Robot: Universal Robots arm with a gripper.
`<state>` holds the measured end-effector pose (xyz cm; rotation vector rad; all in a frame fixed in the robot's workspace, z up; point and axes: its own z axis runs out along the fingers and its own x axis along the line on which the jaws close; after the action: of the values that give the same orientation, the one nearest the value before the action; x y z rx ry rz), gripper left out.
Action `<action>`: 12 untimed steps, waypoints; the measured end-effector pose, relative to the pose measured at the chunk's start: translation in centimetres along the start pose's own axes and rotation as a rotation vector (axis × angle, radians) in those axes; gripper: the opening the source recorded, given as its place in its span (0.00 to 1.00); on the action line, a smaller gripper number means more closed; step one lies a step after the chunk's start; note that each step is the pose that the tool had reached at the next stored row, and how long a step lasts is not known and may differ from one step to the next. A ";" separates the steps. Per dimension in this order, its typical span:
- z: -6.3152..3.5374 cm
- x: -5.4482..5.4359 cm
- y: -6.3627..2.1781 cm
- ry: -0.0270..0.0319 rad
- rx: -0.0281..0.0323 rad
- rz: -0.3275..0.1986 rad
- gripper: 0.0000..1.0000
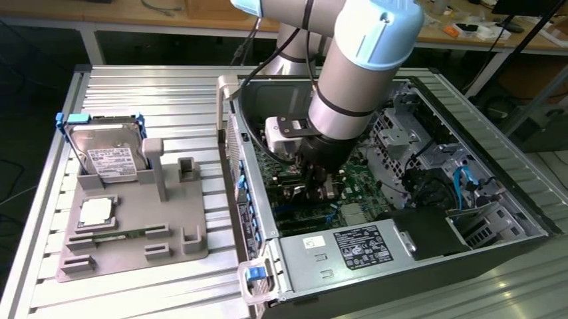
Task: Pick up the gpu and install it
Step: 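Insert the gpu into the slot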
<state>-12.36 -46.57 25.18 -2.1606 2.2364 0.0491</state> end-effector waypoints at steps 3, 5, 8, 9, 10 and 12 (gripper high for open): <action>0.17 0.0 -0.01 0.0000 -0.0001 0.000 0.27; 0.20 0.0 -0.01 -0.0001 -0.0001 0.000 0.27; 0.21 0.0 -0.01 -0.0006 0.0003 0.000 0.27; 0.16 0.0 -0.01 -0.0009 0.0004 0.000 0.27; 0.08 -0.1 -0.01 -0.0018 0.0007 0.000 0.27; 0.02 -0.1 -0.02 -0.0017 0.0008 0.000 0.27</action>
<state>-12.34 -46.50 25.16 -2.1596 2.2349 0.0500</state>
